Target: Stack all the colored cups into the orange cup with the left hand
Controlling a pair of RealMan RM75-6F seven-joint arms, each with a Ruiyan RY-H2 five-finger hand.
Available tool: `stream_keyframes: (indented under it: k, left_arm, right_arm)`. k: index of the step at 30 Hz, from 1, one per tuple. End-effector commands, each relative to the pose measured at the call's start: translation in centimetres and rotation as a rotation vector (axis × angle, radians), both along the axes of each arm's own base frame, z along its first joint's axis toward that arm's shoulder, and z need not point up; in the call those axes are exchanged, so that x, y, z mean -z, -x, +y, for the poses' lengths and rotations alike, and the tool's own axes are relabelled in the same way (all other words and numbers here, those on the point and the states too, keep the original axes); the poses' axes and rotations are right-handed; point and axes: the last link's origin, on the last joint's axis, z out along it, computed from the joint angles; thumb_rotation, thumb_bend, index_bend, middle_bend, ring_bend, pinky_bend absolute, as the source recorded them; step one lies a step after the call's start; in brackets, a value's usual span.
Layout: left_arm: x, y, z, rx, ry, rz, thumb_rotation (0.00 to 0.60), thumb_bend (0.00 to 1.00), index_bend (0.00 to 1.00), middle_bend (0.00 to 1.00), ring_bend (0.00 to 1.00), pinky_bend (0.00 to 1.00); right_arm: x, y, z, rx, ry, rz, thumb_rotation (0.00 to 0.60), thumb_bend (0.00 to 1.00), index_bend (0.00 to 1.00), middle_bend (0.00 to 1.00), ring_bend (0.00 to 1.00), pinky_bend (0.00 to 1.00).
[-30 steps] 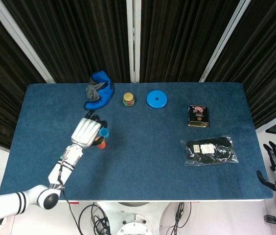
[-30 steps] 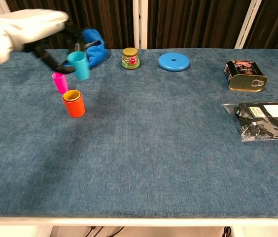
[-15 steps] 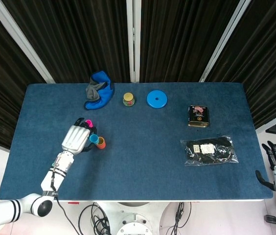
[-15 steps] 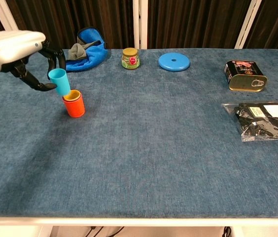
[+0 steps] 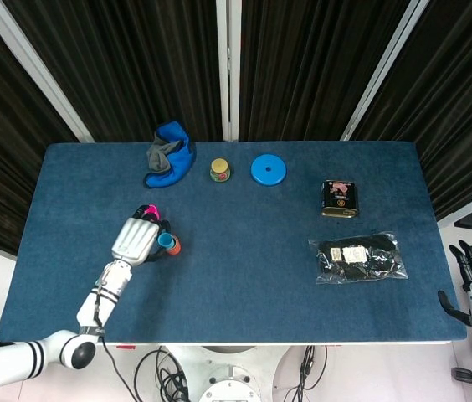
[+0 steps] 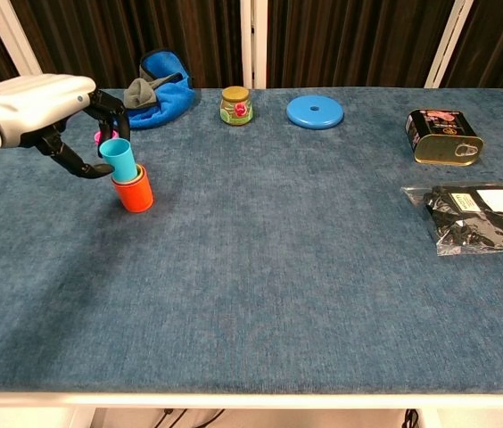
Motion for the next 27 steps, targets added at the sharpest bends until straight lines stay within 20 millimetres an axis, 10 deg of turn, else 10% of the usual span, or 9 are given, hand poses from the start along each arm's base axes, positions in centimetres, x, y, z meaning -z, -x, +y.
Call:
stream_keyframes:
  k: [1, 9, 27]
  left_arm:
    - [0.1, -0.1, 0.0, 0.003, 0.0, -0.007, 0.6, 0.33, 0.48, 0.5, 0.27, 0.15]
    - [0.0, 0.0, 0.0, 0.014, 0.012, -0.006, 0.6, 0.3, 0.19, 0.29, 0.17, 0.13]
    - [-2.6, 2.4, 6.2, -0.133, -0.108, 0.043, 0.6, 0.29, 0.25, 0.3, 0.17, 0.14]
  right_arm:
    - [0.0, 0.1, 0.0, 0.003, -0.001, 0.0, 0.6, 0.29, 0.0, 0.0, 0.0, 0.0]
    - [0.0, 0.2, 0.0, 0.006, 0.001, -0.001, 0.6, 0.29, 0.0, 0.0, 0.0, 0.0]
    - [-0.2, -0.5, 0.0, -0.017, 0.008, 0.005, 0.6, 0.29, 0.0, 0.0, 0.0, 0.0]
